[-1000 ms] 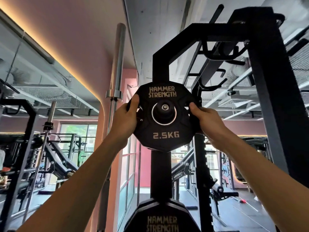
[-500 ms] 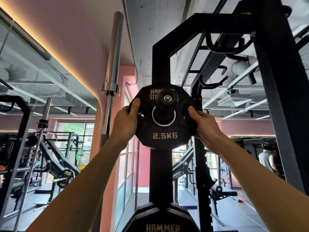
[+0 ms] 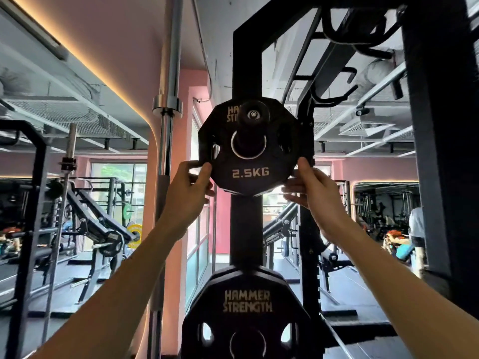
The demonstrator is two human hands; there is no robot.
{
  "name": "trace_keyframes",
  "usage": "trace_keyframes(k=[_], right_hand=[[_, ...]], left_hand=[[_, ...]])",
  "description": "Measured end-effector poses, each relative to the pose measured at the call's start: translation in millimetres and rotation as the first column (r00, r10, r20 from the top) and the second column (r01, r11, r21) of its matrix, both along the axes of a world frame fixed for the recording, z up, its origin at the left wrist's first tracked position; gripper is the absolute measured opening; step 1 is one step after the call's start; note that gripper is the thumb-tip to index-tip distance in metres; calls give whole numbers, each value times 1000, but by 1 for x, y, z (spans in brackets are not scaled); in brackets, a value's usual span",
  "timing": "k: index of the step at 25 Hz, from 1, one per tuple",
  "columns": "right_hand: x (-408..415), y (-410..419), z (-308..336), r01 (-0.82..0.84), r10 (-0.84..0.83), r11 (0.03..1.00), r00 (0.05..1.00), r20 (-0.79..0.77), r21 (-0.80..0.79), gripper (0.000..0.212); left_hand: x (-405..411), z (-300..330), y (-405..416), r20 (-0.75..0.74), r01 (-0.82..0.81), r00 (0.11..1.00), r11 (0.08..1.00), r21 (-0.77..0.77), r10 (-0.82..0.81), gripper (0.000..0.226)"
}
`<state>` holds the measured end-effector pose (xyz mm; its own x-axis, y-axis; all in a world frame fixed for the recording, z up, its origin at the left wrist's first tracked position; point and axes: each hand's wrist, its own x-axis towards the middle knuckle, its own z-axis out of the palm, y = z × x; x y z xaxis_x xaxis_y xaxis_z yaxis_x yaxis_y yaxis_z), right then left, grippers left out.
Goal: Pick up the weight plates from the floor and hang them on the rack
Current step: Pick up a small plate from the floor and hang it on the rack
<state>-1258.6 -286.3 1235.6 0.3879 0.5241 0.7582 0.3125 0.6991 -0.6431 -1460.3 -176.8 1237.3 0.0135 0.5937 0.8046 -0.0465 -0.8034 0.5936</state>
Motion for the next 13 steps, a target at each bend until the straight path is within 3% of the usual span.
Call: trace_keyframes(k=[4, 8, 13], right_hand=[[-10, -26, -64, 36, -33, 998, 998, 51, -55, 38], [-29, -57, -130, 13, -12, 994, 1000, 2, -105, 26], [-48, -92, -224, 12, -19, 978, 999, -31, -210, 16]], left_hand=[[-25, -69, -29, 18, 58, 998, 995, -87, -56, 18], [-40, -144, -70, -10, 79, 997, 980, -181, -82, 32], [-62, -223, -122, 5, 111, 993, 953, -283, -114, 23]])
